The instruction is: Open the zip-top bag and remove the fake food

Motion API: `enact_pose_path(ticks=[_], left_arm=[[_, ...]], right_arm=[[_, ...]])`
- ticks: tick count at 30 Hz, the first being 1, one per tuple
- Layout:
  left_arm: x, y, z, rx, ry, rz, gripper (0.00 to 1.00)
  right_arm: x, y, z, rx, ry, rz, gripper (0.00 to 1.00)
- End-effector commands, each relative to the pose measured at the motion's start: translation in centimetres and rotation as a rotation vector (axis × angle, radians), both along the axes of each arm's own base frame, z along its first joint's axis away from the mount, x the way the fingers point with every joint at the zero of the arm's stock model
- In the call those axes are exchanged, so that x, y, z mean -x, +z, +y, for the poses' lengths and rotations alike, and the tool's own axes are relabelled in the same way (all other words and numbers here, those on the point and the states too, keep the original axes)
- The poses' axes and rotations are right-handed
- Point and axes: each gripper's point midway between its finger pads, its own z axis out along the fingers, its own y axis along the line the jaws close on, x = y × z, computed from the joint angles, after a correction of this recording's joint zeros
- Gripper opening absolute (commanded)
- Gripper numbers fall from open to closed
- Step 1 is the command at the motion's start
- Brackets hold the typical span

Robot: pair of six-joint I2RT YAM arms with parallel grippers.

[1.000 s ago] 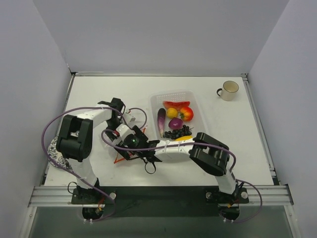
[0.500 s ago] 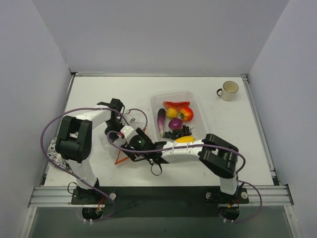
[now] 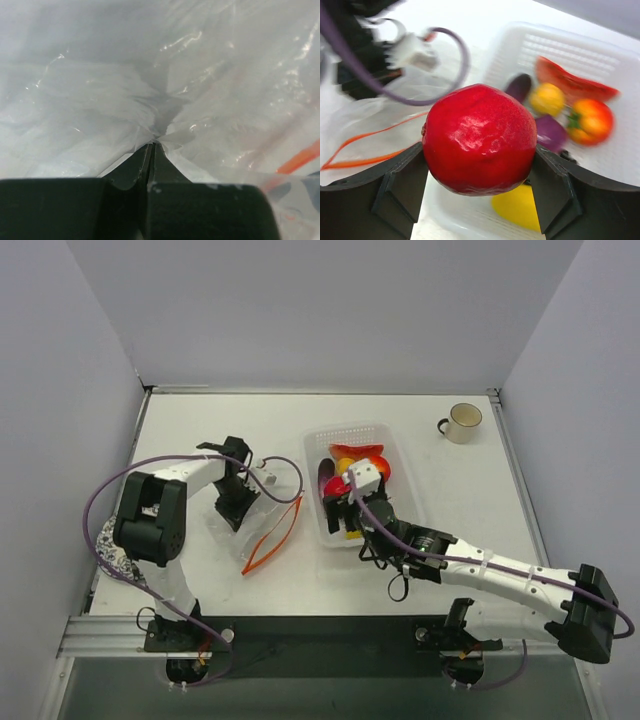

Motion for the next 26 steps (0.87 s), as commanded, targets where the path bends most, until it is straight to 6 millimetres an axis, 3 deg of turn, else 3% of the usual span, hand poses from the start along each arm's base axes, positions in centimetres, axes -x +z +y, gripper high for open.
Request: enact_pose_path(ticks=[1,2,3,4,10,13,14,17,19,20,21,22,23,24,25,26], left_arm=[[-1.4,4.3,-2.9,0.155,0.018,-0.05,0.16],[-1.6,5.3,-3.2,0.168,0.018,-0.07,0.31],[-1.8,6.9,-3.4,0.184,0.025,-0.102,0.71],[-2.7,8.5,-3.8,0.209,0.028,-0.146,0.97],[-4.4,16.6,-5.1,0.307,0.045,-0.322,0.97],[-4.4,19.9,-5.6,0.355,0.054,-0.389,0.97],[-4.6,22.1,-5.8,0.38,0.06,-0.441,0.97],[-3.7,25.7,-6.6,0.463,0.042,-0.508,0.97],[-3.6,26.4,-7.3,0.507,0.041,-0.567,0.97],[-2.9,28.1,-7.1,0.537,0.069,-0.64,0.97],[-3.6,26.6,-7.0,0.537,0.091,-0.682,0.97],[-3.6,26.7,-6.8,0.549,0.109,-0.728,0.97],[-3.6,28.8,-6.7,0.598,0.122,-0.851,0.97],[-3.1,26.2,-6.4,0.587,0.138,-0.838,0.97],[-2.9,25.8,-6.1,0.593,0.145,-0.872,0.97],[-2.7,27.8,-6.0,0.636,0.133,-0.987,0.97]], right_arm=[[-2.5,-2.2,-6.5,0.027,-0.271,0.096,0.95],[-3.1,-2.4,-7.6,0.034,-0.318,0.118,1.0],[-3.0,-2.9,-8.5,0.07,-0.347,0.141,1.0],[-3.0,-2.7,-8.6,0.086,-0.353,0.152,1.0],[-3.0,-0.9,-9.7,0.103,-0.398,0.147,1.0],[-3.0,1.0,-10.1,0.097,-0.422,0.137,1.0],[-3.0,1.6,-10.3,0.1,-0.428,0.135,1.0],[-2.6,3.0,-11.4,0.111,-0.452,0.122,1.0],[-2.2,4.2,-12.2,0.087,-0.462,0.104,1.0],[-2.0,4.2,-12.8,0.099,-0.474,0.1,1.0],[-1.8,4.0,-13.4,0.106,-0.486,0.095,1.0],[-1.4,4.2,-14.1,0.096,-0.491,0.084,1.0],[-1.2,4.0,-14.7,0.108,-0.503,0.084,1.0],[-1.0,3.8,-15.4,0.114,-0.523,0.078,1.0],[-0.7,3.6,-16.1,0.108,-0.534,0.077,1.0],[-0.4,3.3,-16.8,0.122,-0.547,0.078,1.0]])
